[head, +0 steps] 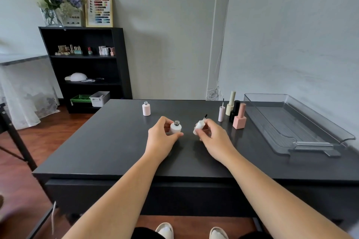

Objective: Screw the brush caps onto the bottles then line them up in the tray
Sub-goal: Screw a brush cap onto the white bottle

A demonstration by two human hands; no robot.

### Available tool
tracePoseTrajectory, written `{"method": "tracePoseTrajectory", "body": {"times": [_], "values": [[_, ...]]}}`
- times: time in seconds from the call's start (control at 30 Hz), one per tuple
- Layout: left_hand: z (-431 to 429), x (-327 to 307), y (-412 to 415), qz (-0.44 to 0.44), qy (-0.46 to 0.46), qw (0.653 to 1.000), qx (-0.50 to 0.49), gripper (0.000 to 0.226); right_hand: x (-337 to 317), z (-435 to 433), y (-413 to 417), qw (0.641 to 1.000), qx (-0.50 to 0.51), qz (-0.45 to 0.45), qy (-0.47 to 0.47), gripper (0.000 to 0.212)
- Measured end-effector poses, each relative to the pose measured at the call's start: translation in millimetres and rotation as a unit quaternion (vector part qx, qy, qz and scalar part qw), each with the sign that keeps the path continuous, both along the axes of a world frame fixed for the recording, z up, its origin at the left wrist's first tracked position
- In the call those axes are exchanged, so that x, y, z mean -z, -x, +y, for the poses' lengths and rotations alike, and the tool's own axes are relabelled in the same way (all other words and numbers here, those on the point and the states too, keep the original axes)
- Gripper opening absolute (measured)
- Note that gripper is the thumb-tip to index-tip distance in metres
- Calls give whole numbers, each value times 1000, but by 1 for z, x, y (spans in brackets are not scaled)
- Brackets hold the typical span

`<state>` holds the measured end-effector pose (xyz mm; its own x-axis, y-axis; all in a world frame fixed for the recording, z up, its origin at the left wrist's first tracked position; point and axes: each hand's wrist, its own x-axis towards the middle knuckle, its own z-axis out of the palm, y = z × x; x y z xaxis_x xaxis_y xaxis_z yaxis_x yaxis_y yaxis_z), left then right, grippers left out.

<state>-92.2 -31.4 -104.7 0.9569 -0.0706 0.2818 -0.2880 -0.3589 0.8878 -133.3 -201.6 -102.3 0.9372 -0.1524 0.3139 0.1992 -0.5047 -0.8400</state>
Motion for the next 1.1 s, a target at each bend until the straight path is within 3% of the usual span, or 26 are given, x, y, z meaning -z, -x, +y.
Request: {"method": "tracePoseTrajectory", "body": {"times": [0.07,0.2,0.47,1.1], "values": [[0,-1,0,-3,-4,1000,5,28,1,0,1,1000,-3,-2,-29,9],[0,-3,1,-8,-11,1000,10,28,2,-3,1,999,15,-15,29,24],[1,-2,2,-27,-21,999,12,31,2,-5,5,997,43,-64,-21,11],[0,-2,2,-65,-65,995,28,33,3,0,4,995,44,-74,53,3]]}}
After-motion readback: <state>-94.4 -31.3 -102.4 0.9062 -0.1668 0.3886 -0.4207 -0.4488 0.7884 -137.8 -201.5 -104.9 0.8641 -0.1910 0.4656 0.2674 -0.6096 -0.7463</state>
